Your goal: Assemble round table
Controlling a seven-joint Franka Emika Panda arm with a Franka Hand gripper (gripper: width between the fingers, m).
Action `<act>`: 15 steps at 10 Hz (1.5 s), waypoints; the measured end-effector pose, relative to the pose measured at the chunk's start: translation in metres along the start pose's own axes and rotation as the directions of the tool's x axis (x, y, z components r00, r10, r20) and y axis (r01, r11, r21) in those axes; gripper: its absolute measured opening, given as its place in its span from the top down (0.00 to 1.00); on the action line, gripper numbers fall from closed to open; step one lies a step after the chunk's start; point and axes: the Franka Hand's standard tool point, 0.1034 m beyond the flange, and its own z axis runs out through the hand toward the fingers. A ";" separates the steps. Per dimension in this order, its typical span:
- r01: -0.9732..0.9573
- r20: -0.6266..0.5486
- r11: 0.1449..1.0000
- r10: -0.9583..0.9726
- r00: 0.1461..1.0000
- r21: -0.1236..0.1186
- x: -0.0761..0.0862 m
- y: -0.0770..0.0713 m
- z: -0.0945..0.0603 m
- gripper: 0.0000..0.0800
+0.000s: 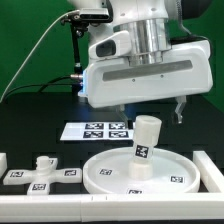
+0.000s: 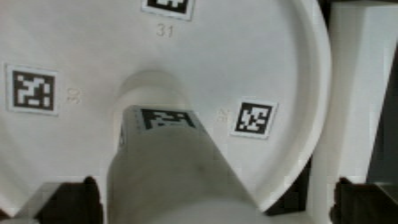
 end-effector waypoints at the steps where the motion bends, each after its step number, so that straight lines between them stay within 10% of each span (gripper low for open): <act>1: -0.007 0.038 1.000 0.006 0.999 0.006 -0.002 -0.002 0.004 0.19; 9: 0.011 0.095 1.000 -0.011 0.995 0.001 0.005 0.023 0.002 0.20; 11: -0.075 0.094 0.997 0.075 0.993 -0.006 0.005 0.022 0.002 0.49; 15: -0.395 0.089 0.918 0.396 0.914 -0.028 0.006 0.021 0.003 0.49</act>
Offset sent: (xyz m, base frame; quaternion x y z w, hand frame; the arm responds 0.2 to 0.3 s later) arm 0.0094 -0.0255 -0.0014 -0.0244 -0.0009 -0.0378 0.9990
